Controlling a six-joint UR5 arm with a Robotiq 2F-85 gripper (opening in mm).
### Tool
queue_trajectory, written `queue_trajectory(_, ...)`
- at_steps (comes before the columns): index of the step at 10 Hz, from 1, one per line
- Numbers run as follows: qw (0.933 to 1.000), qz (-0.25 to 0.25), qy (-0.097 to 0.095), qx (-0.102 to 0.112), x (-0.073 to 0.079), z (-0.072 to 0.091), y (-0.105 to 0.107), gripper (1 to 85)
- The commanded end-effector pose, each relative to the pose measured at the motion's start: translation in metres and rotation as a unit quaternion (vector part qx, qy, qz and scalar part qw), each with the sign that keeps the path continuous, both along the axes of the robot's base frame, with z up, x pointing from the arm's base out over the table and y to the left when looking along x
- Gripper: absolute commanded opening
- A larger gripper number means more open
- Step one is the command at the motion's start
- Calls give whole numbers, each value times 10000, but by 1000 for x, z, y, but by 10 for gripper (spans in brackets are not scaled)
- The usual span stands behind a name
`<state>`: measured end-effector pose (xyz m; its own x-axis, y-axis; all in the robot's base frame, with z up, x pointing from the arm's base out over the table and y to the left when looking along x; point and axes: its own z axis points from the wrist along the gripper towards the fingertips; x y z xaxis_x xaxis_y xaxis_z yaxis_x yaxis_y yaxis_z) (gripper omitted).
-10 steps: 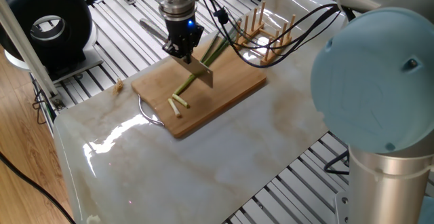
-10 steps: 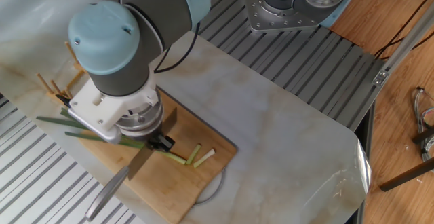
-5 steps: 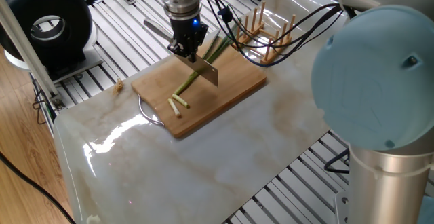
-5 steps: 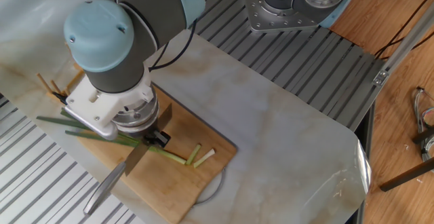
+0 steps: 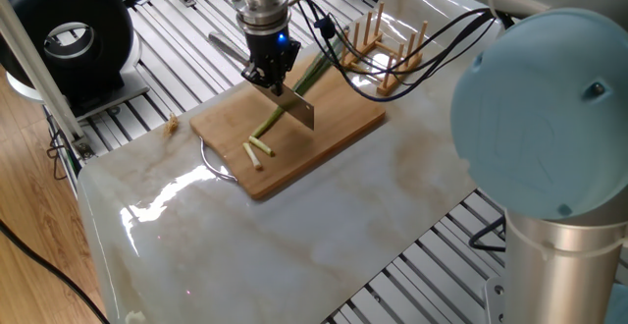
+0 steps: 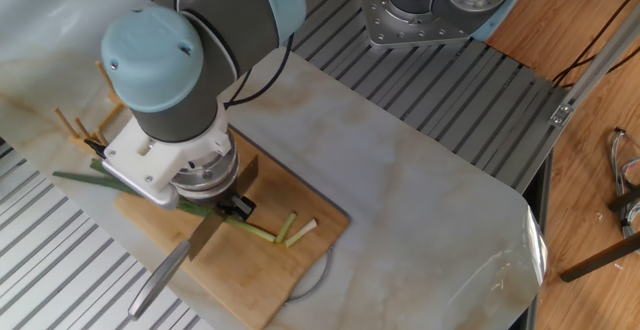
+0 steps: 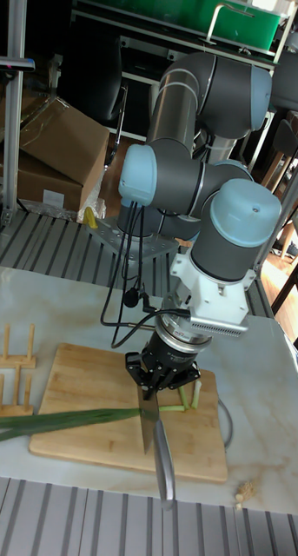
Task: Chop the green garlic
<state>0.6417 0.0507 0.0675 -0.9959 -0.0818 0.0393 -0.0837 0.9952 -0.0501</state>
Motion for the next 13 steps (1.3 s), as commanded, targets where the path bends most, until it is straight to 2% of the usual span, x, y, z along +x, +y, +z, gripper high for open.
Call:
queue_trajectory(1,9999,-63,-11,138,0,-1,10,13)
queue_trajectory(5,9997,-79,-11,245,1,2,16,13)
queue_trajectory(9,9996,-103,11,244,-1,4,18,13)
queue_trajectory(13,9995,-202,0,256,-1,4,32,13)
